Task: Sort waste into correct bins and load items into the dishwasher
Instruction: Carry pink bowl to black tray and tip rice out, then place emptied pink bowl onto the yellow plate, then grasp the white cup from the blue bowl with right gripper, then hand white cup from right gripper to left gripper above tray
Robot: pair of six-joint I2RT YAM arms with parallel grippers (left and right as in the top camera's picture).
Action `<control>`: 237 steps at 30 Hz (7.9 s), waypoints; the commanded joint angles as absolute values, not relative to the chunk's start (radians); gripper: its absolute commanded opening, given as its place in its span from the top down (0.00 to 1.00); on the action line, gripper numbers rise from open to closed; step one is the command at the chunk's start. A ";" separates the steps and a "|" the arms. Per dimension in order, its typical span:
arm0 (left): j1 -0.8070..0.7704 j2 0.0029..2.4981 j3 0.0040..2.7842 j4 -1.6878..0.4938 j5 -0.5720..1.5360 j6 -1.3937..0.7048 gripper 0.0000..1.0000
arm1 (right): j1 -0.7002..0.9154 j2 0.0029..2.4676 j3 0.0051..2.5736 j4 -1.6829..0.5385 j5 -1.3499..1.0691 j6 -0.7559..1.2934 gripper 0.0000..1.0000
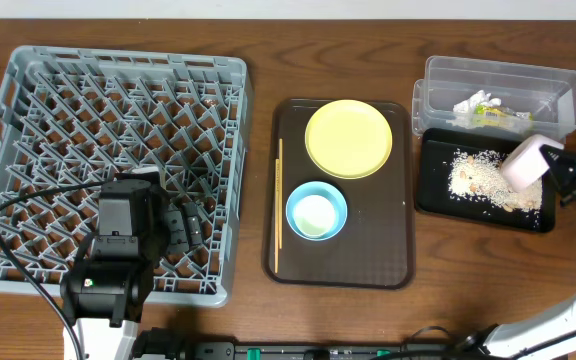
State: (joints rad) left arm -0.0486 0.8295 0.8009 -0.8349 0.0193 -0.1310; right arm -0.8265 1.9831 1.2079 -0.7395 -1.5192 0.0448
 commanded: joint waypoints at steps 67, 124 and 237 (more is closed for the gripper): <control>-0.052 0.829 0.817 -0.855 0.014 -0.136 0.09 | 0.472 1.622 1.223 -0.444 -0.175 -0.070 0.20; -0.052 1.094 0.817 -0.085 0.938 -0.754 0.10 | 0.166 1.536 1.246 -0.751 -1.213 0.058 0.99; -0.260 1.282 0.807 0.855 1.368 -1.303 0.23 | 0.271 1.536 1.246 -0.325 -1.441 0.232 0.99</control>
State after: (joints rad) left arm -0.2523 1.2869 0.8059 0.8406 1.3800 -1.3270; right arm 0.2588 1.5345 1.2415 -0.3241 -1.4628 0.2272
